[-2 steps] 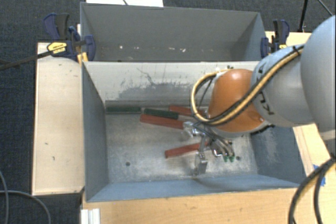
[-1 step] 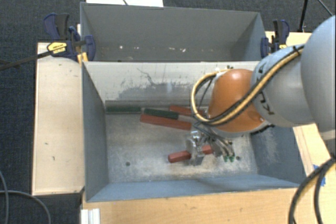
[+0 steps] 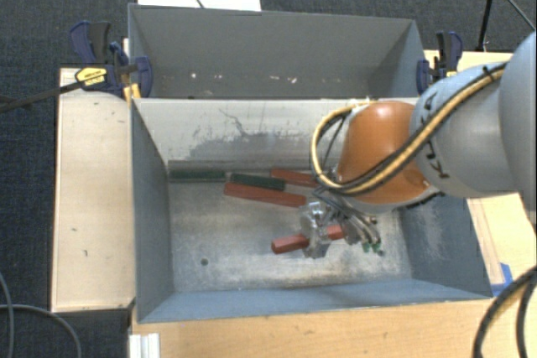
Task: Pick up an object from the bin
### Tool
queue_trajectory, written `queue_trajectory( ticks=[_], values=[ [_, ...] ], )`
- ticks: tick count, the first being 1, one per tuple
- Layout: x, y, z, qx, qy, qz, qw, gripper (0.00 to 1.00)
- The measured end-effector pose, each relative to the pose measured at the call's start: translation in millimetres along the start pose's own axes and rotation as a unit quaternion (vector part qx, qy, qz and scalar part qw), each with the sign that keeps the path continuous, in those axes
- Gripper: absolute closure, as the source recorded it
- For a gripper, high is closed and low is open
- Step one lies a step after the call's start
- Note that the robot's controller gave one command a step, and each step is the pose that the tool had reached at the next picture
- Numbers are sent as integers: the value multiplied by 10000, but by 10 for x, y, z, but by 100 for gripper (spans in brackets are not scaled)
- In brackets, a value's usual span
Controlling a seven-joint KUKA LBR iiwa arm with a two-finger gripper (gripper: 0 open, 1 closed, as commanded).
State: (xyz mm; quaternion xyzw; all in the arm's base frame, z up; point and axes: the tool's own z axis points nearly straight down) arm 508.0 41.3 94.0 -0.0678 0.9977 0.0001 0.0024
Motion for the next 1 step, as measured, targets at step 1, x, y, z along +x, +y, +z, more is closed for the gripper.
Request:
queue_trajectory(
  ticks=[1],
  values=[
    [-12, -4, -218, 2, -4, -17, 10000, 100]
  ],
)
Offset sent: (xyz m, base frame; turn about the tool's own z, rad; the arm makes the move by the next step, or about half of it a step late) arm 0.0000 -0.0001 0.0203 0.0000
